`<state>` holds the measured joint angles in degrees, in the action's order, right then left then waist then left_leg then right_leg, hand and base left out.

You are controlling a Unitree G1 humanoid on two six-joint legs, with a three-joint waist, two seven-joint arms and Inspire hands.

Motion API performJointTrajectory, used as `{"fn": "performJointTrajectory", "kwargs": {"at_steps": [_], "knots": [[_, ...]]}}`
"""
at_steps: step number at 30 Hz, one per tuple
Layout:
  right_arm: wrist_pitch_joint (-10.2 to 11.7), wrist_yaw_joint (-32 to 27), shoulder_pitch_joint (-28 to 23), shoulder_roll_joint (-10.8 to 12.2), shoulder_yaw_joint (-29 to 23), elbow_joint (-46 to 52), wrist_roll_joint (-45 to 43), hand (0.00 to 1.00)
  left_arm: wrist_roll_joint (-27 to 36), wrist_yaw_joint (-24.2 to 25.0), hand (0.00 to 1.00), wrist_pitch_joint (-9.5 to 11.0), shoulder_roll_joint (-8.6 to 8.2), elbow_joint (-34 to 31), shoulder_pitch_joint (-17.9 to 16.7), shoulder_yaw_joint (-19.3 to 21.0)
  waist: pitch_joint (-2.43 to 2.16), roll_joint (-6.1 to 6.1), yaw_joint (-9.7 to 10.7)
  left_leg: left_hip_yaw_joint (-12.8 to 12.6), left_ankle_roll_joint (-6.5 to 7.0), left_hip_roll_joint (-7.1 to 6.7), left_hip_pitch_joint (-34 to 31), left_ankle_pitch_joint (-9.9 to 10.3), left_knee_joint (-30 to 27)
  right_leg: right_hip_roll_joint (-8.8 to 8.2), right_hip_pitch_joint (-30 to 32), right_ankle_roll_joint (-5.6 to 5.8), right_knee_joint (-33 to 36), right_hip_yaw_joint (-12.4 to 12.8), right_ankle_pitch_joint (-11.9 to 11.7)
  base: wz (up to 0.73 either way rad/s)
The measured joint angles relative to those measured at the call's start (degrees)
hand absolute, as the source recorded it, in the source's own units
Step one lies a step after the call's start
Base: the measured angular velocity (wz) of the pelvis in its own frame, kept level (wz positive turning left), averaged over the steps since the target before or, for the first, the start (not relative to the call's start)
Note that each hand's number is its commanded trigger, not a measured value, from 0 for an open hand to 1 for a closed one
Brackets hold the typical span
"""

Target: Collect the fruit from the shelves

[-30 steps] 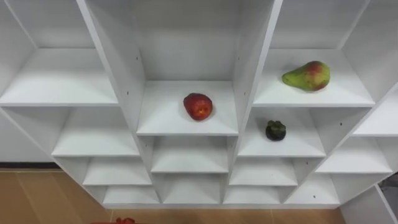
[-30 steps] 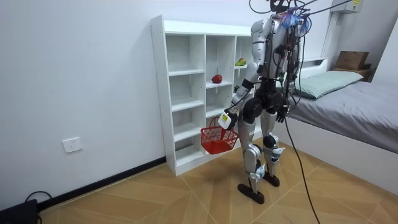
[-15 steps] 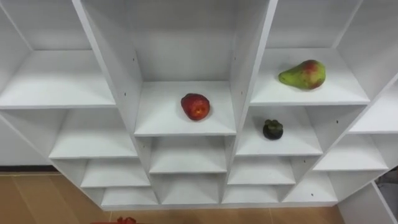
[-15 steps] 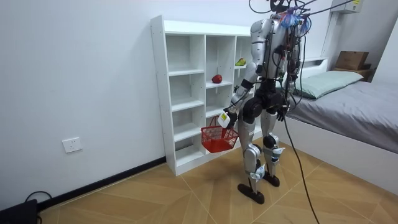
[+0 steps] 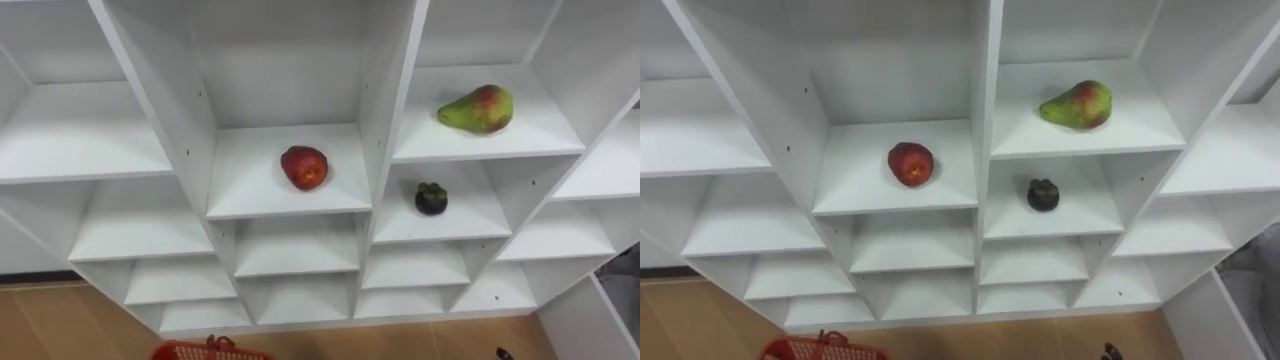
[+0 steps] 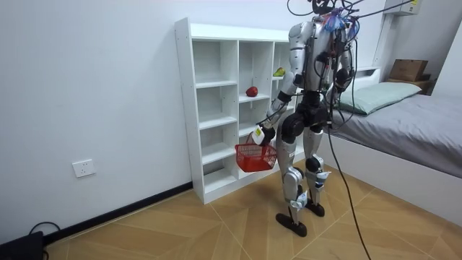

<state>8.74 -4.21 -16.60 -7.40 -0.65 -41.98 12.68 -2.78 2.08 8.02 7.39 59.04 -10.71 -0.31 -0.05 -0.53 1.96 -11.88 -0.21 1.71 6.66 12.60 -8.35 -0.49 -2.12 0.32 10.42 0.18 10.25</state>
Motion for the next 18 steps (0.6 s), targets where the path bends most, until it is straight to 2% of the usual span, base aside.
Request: {"fn": "performJointTrajectory", "kwargs": {"at_steps": [6,8,10,15,18], "knots": [[0.74,-0.66,-2.38,0.52,2.75,14.07,0.04,0.0,0.06,-0.29,1.0,0.96,0.16,-0.75,0.02,-2.23,0.06,-0.15,0.67,-0.19,0.0,0.03,-0.03,0.0,-0.16,0.11,0.36,0.01,0.11,0.58,-0.01,-0.03],[2.12,-0.53,-3.17,0.52,3.27,17.96,-0.57,0.0,-0.12,-0.03,1.0,1.06,0.16,-1.76,-0.11,-2.27,0.09,0.06,0.88,-0.19,0.0,0.09,-0.28,0.0,-0.15,0.2,0.77,-0.01,0.29,0.7,-0.05,-0.04],[3.05,-0.26,-3.2,0.52,3.44,19.03,-0.73,0.0,-0.12,0.4,1.0,1.22,0.2,-2.48,-0.09,-2.26,0.02,0.2,0.94,-0.19,0.0,0.21,-0.53,0.0,-0.15,0.33,1.02,-0.09,0.26,0.76,-0.18,-0.02],[3.81,-0.54,-4.37,0.47,3.43,23.53,-0.86,0.0,-0.08,1.08,1.0,1.55,0.21,-3.16,-0.09,-2.3,-0.02,0.58,1.06,-0.2,-0.03,0.59,-1.09,0.01,-0.16,0.72,1.41,-0.37,0.19,0.76,-0.45,0.0],[3.93,-1.57,-4.92,0.42,3.51,26.9,-2.11,0.0,0.61,1.14,1.0,1.74,0.44,-3.85,-0.64,-3.66,-0.15,1.18,1.1,-0.43,-0.04,0.57,-1.53,0.01,-0.16,0.72,2.07,-0.36,0.22,0.93,-0.46,-0.04]]}}
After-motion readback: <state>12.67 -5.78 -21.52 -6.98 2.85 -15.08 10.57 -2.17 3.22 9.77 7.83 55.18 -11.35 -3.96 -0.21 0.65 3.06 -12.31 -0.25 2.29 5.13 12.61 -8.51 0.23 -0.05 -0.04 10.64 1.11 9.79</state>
